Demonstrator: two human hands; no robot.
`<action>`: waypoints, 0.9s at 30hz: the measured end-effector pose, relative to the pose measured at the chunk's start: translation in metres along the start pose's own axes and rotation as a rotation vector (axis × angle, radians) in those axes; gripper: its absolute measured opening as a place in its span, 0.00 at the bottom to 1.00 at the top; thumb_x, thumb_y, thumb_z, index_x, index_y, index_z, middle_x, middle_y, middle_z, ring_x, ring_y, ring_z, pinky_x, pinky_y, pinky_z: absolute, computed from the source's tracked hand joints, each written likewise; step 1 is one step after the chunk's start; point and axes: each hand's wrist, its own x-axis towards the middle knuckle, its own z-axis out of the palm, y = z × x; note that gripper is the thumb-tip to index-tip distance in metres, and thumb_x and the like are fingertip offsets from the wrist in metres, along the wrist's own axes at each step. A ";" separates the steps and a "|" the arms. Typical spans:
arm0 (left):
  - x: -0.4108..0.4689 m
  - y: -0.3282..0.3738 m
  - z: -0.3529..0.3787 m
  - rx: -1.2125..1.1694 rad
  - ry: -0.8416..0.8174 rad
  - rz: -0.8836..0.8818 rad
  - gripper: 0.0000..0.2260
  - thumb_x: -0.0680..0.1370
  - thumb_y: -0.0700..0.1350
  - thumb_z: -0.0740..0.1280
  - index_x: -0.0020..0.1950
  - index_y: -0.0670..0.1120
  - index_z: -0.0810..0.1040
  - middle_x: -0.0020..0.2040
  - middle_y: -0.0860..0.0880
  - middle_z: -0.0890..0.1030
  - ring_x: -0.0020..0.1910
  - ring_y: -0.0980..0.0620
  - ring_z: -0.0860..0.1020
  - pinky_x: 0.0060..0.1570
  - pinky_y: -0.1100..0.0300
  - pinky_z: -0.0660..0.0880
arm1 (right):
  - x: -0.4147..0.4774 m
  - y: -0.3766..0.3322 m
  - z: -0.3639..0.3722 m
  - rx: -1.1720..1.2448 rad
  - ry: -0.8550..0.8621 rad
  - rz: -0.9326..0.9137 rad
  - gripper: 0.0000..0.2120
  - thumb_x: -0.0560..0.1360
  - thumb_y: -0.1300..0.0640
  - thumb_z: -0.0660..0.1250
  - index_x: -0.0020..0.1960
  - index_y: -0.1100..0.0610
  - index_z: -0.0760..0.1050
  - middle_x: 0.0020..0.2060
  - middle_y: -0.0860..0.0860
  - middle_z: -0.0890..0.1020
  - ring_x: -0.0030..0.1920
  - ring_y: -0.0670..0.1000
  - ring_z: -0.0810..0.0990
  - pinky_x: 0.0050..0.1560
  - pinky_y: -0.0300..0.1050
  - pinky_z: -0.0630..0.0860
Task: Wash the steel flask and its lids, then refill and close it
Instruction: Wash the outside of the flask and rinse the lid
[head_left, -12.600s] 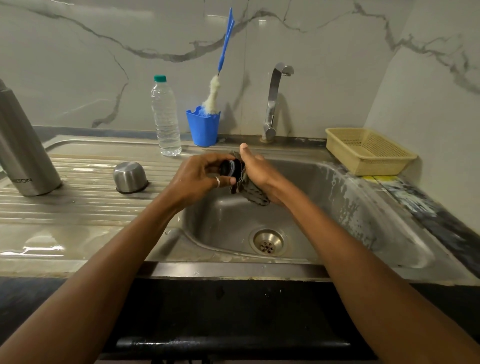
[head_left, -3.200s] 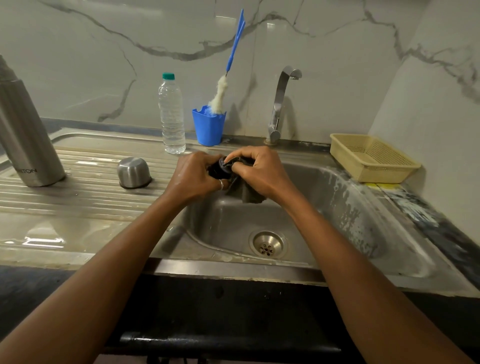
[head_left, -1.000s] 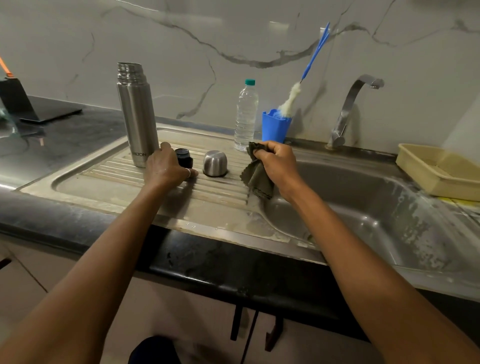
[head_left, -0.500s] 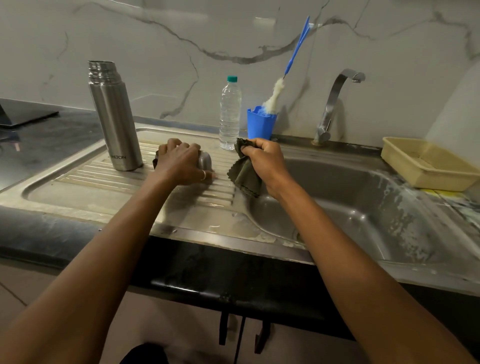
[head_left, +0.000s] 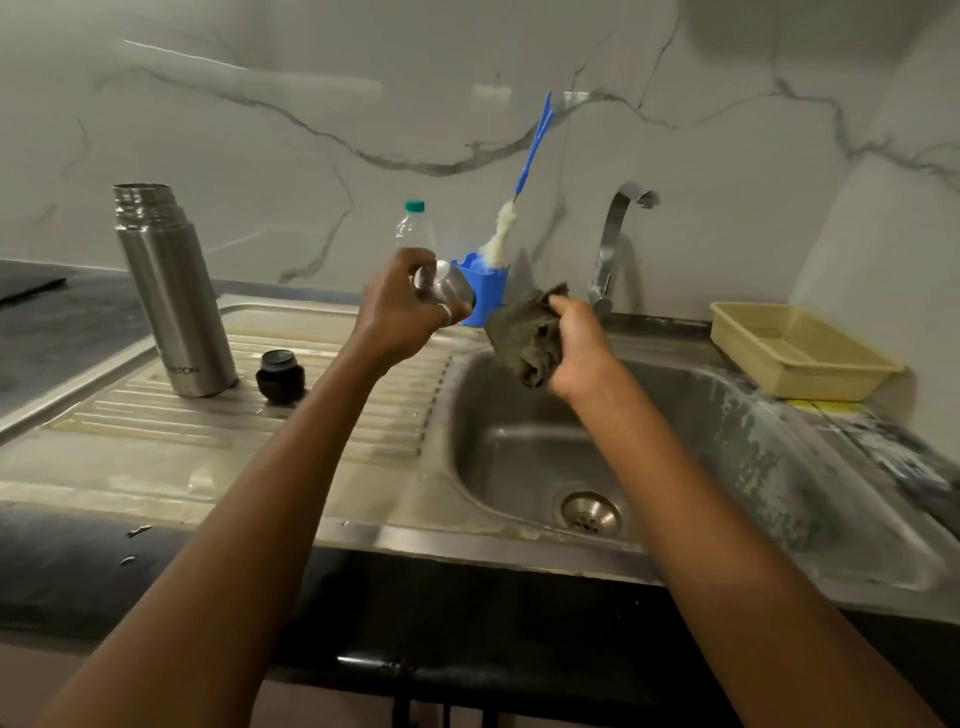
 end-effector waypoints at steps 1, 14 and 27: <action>0.001 0.002 0.010 -0.104 -0.010 -0.044 0.32 0.69 0.45 0.81 0.69 0.48 0.71 0.59 0.52 0.76 0.52 0.53 0.80 0.44 0.69 0.76 | 0.001 -0.007 -0.009 -0.012 0.029 0.016 0.18 0.84 0.52 0.54 0.42 0.58 0.75 0.32 0.54 0.80 0.31 0.52 0.80 0.35 0.38 0.76; -0.019 -0.015 0.079 -0.724 -0.187 -0.559 0.20 0.73 0.57 0.75 0.56 0.44 0.79 0.48 0.44 0.80 0.46 0.45 0.77 0.41 0.55 0.73 | 0.001 -0.005 -0.069 -0.061 -0.026 0.110 0.09 0.76 0.65 0.59 0.39 0.63 0.76 0.32 0.58 0.81 0.38 0.55 0.81 0.30 0.41 0.81; -0.022 -0.012 0.088 -0.748 -0.241 -0.487 0.16 0.78 0.54 0.72 0.59 0.46 0.77 0.58 0.42 0.81 0.56 0.46 0.82 0.45 0.54 0.81 | -0.011 -0.005 -0.072 0.306 -0.148 0.041 0.09 0.79 0.58 0.66 0.52 0.65 0.76 0.46 0.64 0.84 0.50 0.62 0.85 0.63 0.59 0.78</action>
